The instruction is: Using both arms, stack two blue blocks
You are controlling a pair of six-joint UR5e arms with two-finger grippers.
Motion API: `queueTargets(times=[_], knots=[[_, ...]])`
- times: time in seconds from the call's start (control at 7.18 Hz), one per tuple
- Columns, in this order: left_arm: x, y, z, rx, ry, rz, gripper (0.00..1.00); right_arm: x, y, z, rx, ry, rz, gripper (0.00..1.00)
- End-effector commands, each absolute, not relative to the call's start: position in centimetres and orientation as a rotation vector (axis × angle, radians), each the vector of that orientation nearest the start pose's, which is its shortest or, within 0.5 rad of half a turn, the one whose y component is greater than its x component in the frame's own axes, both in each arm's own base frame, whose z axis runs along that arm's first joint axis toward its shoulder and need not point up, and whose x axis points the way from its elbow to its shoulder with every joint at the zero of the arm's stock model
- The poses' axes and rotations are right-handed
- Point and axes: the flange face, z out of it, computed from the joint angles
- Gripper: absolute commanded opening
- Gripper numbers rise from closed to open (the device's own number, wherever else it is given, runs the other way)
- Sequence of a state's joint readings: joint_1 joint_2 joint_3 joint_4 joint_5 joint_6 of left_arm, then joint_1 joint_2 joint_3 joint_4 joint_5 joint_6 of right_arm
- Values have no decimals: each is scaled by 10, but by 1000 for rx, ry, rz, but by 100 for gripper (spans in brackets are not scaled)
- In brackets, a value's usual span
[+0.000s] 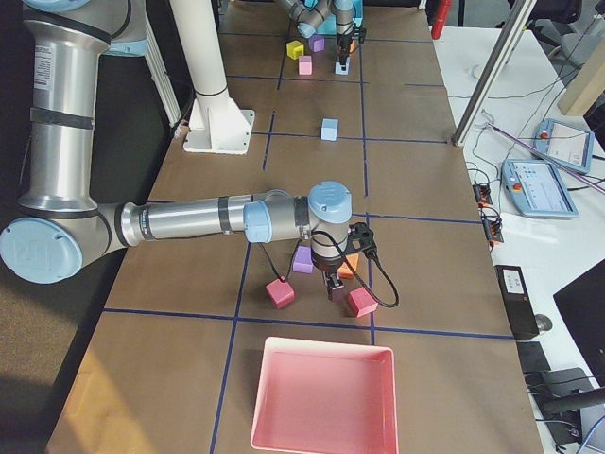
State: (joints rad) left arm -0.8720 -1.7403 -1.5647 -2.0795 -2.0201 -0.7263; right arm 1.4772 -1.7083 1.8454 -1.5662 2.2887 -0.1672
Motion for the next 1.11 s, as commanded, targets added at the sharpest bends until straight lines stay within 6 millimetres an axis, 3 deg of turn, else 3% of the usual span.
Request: queueTargets(times=[0.0,0.14,0.28,0.56,0.84,0.98], knots=[[313,-512,519,222,769,124,30,26,-444,590,160,-714,-299,100],[323,-511,493,173,841,89,28,26,-444,590,160,-714,-298,100],[337,-523,450,121,900,17,28,26,-444,590,159,-714,-296,100],[369,-556,325,78,917,-85,28,26,-444,594,153,-715,-297,100],[411,-554,212,111,963,-91,29,25,-444,596,150,-715,-297,100],[464,-526,175,183,913,-57,30,25,-444,596,149,-716,-296,100]])
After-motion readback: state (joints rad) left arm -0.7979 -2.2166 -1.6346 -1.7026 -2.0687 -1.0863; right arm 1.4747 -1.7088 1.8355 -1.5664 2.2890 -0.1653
